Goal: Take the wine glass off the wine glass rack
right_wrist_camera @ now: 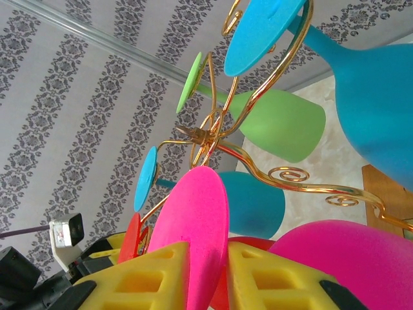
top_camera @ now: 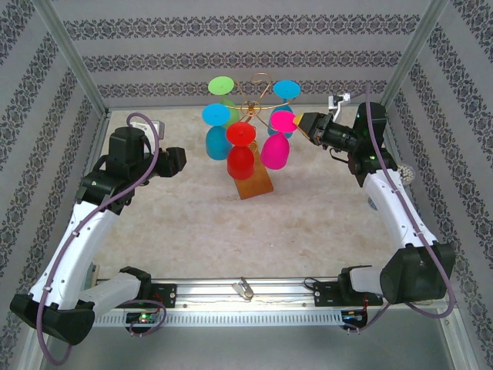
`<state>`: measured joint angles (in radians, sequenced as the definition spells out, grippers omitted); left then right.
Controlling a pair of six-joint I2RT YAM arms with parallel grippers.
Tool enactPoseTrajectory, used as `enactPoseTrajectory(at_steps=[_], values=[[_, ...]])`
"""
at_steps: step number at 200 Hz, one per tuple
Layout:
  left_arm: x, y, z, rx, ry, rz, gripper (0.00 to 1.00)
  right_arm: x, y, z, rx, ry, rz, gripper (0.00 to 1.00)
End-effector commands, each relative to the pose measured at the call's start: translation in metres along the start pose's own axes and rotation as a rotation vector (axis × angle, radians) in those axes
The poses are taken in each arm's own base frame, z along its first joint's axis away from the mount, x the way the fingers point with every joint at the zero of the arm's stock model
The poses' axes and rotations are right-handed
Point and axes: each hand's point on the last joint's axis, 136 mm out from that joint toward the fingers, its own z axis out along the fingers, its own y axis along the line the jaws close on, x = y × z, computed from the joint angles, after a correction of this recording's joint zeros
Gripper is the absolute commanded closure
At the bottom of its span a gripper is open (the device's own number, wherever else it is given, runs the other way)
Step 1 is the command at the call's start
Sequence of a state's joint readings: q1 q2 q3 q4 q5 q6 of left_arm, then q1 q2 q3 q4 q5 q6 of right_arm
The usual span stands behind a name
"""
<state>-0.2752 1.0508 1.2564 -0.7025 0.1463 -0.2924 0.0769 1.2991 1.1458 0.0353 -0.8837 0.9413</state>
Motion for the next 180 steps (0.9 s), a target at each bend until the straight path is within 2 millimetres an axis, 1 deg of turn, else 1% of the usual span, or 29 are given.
enactPoseTrajectory(at_steps=[1, 39, 76, 120, 180], values=[[-0.003, -0.002, -0.005, 0.005, -0.028, 0.017, 0.41, -0.004, 0.017, 0.003, -0.043, 0.004, -0.032, 0.79], [-0.004, -0.001, -0.007, -0.001, -0.033, 0.019, 0.42, -0.003, 0.016, 0.004, -0.043, 0.009, -0.019, 0.86], [-0.003, -0.001, -0.007, -0.002, -0.031, 0.019, 0.42, -0.003, 0.017, 0.005, -0.050, 0.017, 0.002, 1.00], [-0.005, -0.004, -0.009, 0.010, -0.034, 0.021, 0.42, -0.002, 0.022, 0.006, -0.067, 0.036, 0.046, 1.00], [-0.009, -0.004, -0.010, 0.006, -0.048, 0.029, 0.42, -0.001, 0.039, 0.002, -0.113, 0.068, 0.107, 1.00]])
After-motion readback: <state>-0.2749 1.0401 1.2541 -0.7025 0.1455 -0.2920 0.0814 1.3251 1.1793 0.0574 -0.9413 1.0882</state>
